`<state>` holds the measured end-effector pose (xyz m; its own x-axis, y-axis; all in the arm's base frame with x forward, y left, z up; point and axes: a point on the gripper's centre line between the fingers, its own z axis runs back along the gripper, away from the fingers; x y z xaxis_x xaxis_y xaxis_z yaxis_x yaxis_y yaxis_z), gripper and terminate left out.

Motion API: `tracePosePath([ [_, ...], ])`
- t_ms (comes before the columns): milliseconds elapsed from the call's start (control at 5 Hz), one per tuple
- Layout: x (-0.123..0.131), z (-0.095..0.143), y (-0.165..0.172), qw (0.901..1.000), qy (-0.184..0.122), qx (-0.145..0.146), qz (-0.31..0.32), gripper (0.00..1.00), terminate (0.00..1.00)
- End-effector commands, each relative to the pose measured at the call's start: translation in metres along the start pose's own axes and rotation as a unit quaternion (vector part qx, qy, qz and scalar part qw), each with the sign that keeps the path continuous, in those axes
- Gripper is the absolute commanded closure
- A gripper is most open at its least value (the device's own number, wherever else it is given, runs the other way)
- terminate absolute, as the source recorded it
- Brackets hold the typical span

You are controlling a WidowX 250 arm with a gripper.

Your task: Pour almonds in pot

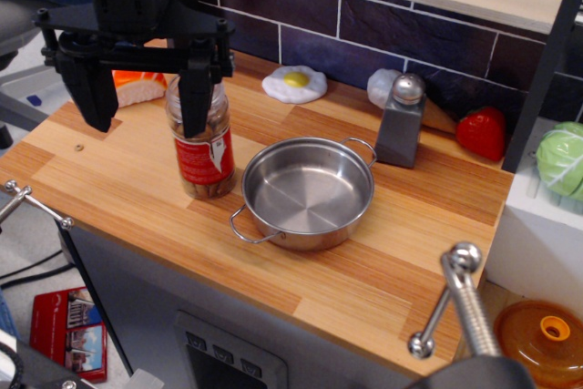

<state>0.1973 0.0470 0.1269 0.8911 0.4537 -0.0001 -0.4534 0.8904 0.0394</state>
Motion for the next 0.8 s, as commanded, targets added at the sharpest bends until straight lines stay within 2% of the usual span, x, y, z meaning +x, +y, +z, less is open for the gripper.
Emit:
tracePosePath([
  [0, 0.000, 0.000, 0.000, 1.0000, 0.000, 0.000, 0.000, 0.00, 0.00],
  [200, -0.006, -0.005, -0.001, 0.9962, 0.023, -0.051, 0.066, 0.00, 0.00],
  [400, 0.048, 0.019, -0.002, 0.9891, 0.019, -0.092, 0.114, 0.00, 0.00],
  [600, 0.072, 0.026, 0.015, 0.9746, 0.027, -0.111, 0.193, 0.00, 0.00],
])
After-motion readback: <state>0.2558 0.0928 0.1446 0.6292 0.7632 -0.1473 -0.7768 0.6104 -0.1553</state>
